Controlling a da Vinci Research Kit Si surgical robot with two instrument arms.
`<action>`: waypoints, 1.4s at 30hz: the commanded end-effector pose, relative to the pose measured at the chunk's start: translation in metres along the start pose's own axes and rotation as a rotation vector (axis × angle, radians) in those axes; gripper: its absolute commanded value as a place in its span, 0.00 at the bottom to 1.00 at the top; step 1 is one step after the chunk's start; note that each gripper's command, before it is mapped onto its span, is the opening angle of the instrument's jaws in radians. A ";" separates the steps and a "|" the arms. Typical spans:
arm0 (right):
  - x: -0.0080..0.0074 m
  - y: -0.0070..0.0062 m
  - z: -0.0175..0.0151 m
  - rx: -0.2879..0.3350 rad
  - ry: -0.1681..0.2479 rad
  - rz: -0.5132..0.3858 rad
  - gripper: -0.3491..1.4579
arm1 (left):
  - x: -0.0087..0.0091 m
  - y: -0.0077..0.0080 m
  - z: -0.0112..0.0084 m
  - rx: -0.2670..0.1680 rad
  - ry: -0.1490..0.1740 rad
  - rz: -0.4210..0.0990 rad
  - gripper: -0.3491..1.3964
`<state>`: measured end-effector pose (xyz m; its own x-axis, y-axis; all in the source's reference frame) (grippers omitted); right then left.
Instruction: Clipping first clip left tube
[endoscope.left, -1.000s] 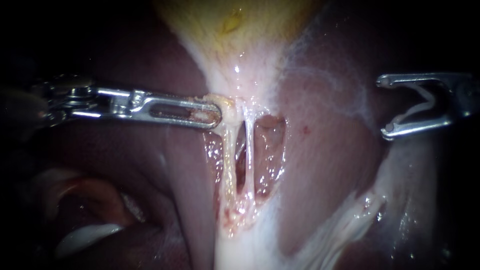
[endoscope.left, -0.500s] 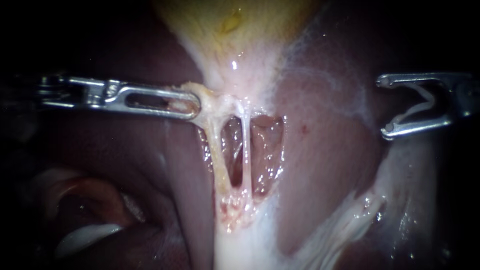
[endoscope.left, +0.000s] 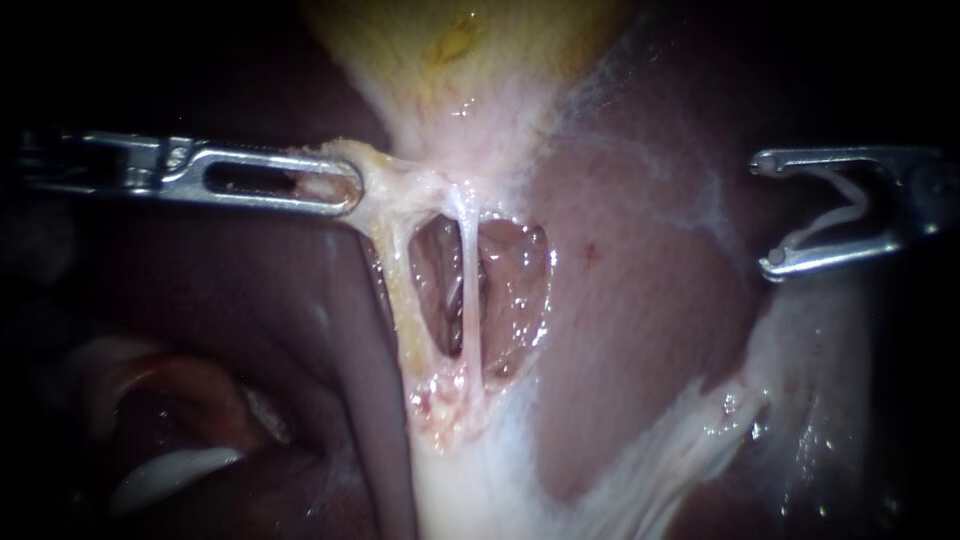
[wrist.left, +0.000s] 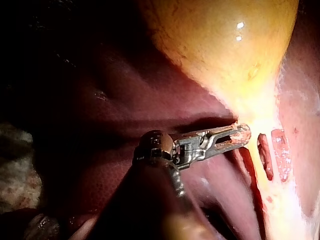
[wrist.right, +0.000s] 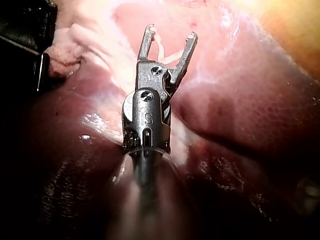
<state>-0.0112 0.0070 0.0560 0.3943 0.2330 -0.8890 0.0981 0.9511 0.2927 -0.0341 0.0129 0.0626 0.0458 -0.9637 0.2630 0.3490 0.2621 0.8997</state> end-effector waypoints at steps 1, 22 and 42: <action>-0.0001 0.0000 0.0002 0.001 0.001 0.000 0.47 | 0.0001 0.0000 0.0000 0.000 0.000 0.000 0.00; -0.0019 -0.0039 0.0116 0.054 0.032 0.064 0.47 | 0.0002 -0.0003 0.0001 -0.002 -0.002 0.000 0.00; -0.0057 -0.0056 0.0239 0.040 0.026 0.280 0.47 | 0.0003 -0.0006 0.0003 -0.005 -0.004 -0.001 0.00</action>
<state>0.0082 -0.0047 0.0681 0.3871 0.4964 -0.7770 0.0243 0.8369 0.5468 -0.0346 0.0125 0.0623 0.0418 -0.9639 0.2630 0.3534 0.2605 0.8985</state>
